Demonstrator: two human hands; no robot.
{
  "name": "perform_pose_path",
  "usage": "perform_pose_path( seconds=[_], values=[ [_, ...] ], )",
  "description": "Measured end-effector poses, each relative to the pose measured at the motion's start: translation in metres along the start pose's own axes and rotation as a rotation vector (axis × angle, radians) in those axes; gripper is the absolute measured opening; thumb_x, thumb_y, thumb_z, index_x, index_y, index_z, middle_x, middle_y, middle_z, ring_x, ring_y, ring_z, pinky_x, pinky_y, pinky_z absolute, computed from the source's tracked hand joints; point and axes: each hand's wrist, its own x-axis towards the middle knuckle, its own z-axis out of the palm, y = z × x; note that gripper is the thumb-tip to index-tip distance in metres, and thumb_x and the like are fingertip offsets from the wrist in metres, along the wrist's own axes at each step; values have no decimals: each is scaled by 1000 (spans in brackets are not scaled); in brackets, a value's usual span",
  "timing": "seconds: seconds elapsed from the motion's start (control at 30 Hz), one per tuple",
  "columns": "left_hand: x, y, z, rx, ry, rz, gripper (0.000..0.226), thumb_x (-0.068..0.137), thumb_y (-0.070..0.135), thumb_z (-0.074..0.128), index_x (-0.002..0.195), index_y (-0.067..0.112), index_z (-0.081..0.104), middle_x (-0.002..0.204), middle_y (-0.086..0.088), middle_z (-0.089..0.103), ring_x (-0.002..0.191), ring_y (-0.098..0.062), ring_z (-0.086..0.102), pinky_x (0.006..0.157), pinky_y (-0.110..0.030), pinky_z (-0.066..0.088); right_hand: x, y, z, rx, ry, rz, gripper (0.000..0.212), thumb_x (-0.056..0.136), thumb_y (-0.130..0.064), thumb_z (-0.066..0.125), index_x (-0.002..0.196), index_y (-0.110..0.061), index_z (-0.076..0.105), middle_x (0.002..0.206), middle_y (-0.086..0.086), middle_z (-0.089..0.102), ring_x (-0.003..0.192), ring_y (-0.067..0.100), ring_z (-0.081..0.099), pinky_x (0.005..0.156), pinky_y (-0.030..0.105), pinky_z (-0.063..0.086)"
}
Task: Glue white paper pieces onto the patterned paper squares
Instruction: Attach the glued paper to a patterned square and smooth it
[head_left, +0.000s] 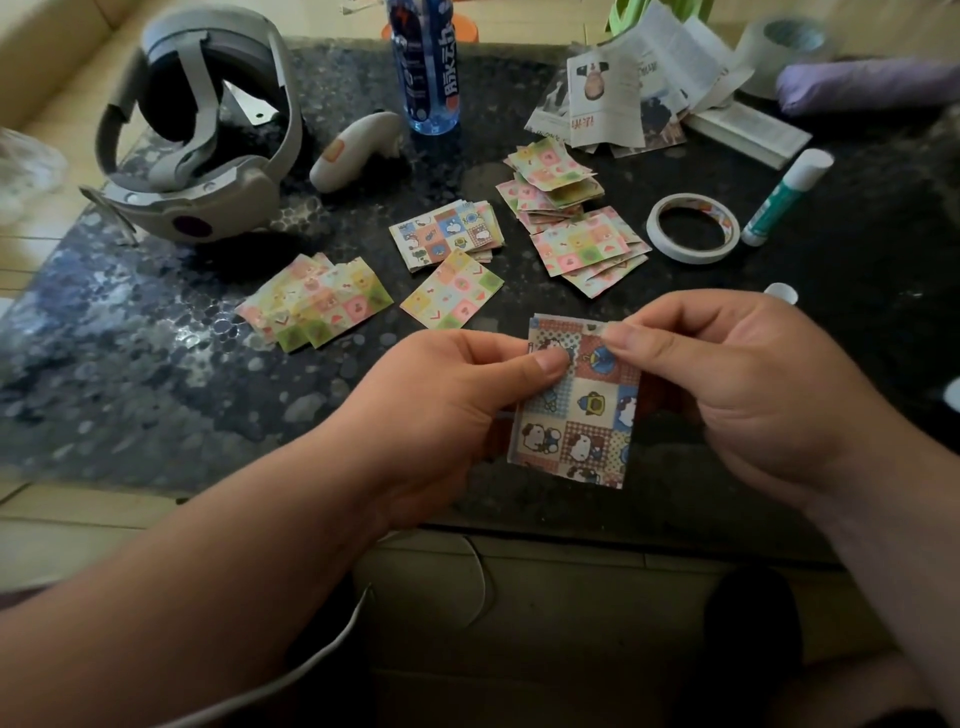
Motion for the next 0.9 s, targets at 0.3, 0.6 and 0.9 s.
perform_pose_path(
  seconds=[0.3,0.6,0.9],
  values=[
    [1,-4,1,144,11,57,29,76,26,72,91,2,77,95,-18,77,89,-30,75,81,-42,60,-1,2,3,-114,-77,-42,21,76,-29,70,83,-10,75,82,8,78,81,21,77,72,33,65],
    [0,-1,5,-55,-15,38,22,78,23,68,85,2,68,88,-20,74,76,-26,72,67,-37,61,0,-1,3,-100,-67,-30,31,69,-31,72,83,-3,72,81,14,78,84,33,76,76,46,61],
    [-1,0,0,74,-50,30,7,88,11,68,87,4,68,84,-17,74,73,-24,73,63,-31,59,0,4,2,-90,-179,113,32,71,-28,70,91,-2,72,90,19,77,100,46,70,96,68,51]
  ],
)
